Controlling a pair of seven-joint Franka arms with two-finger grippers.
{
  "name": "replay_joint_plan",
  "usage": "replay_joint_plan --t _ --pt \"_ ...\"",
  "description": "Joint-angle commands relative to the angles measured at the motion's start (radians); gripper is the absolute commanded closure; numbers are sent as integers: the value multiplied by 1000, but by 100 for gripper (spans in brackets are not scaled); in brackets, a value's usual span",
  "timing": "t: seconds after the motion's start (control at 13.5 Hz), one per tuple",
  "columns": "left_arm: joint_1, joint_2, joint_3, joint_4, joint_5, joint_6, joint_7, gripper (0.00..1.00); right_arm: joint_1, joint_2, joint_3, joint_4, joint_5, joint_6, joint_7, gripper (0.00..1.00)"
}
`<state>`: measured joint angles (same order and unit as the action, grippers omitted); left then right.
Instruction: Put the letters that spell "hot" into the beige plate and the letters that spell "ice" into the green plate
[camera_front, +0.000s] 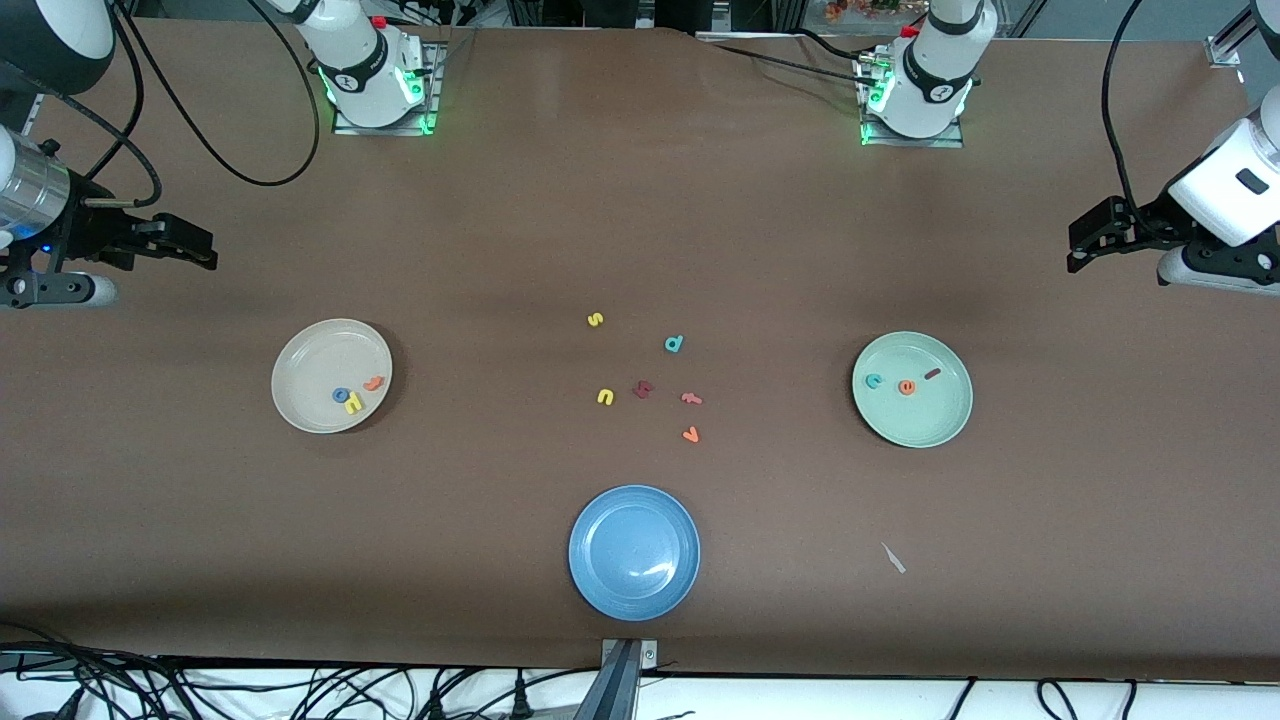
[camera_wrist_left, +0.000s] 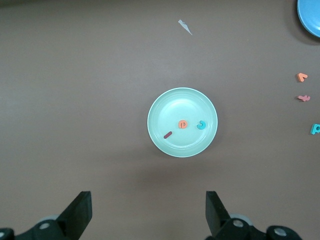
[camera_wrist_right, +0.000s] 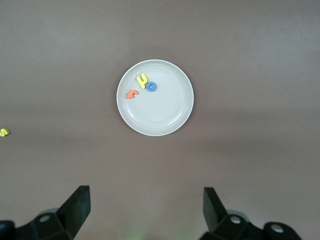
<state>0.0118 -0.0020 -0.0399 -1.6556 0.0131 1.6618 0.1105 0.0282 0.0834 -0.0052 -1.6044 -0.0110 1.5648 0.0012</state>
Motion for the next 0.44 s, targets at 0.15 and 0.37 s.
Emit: replay_joint_plan --t 0.15,0.37 --pt "8 13 -6 30 -12 -28 21 0 -4 10 4 29 -3 -25 17 0" --pt "8 13 -6 30 -12 -30 21 0 -4 10 4 29 -3 -25 19 0"
